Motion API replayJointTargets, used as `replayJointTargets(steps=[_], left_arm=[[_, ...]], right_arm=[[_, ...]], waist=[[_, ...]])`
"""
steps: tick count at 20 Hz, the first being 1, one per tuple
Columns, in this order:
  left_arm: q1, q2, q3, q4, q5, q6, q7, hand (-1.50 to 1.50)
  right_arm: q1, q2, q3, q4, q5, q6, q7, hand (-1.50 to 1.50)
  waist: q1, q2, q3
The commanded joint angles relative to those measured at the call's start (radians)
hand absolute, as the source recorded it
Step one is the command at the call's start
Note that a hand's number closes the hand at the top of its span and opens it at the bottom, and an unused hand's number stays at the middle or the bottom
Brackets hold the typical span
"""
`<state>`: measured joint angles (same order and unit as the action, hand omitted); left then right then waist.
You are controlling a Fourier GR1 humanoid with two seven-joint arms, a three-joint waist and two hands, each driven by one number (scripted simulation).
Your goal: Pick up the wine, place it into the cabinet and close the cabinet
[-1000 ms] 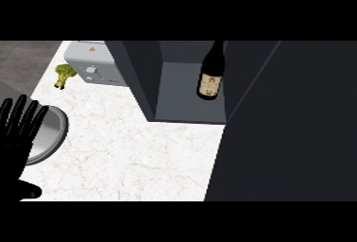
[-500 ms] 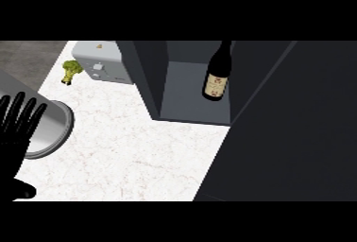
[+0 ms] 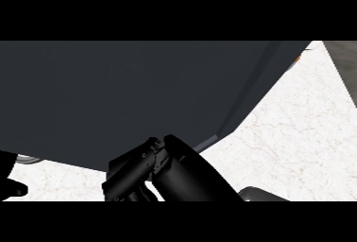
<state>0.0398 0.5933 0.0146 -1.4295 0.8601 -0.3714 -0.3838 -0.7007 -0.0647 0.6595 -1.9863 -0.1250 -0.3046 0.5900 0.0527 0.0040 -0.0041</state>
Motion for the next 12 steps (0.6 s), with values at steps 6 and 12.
replayJointTargets(steps=[6,12], left_arm=[[-0.043,-0.011,0.047,0.09,-0.027,-0.032,-0.003,-1.5],[-0.002,-0.005,0.086,0.01,0.005,-0.024,0.055,-1.5]], right_arm=[[-0.271,0.064,-0.1,0.438,-0.203,-0.078,-0.186,1.5],[-0.271,0.064,-0.18,0.522,-0.268,-0.058,-0.205,1.5]], waist=[[-0.028,0.003,0.003],[-0.037,-0.002,0.004]])
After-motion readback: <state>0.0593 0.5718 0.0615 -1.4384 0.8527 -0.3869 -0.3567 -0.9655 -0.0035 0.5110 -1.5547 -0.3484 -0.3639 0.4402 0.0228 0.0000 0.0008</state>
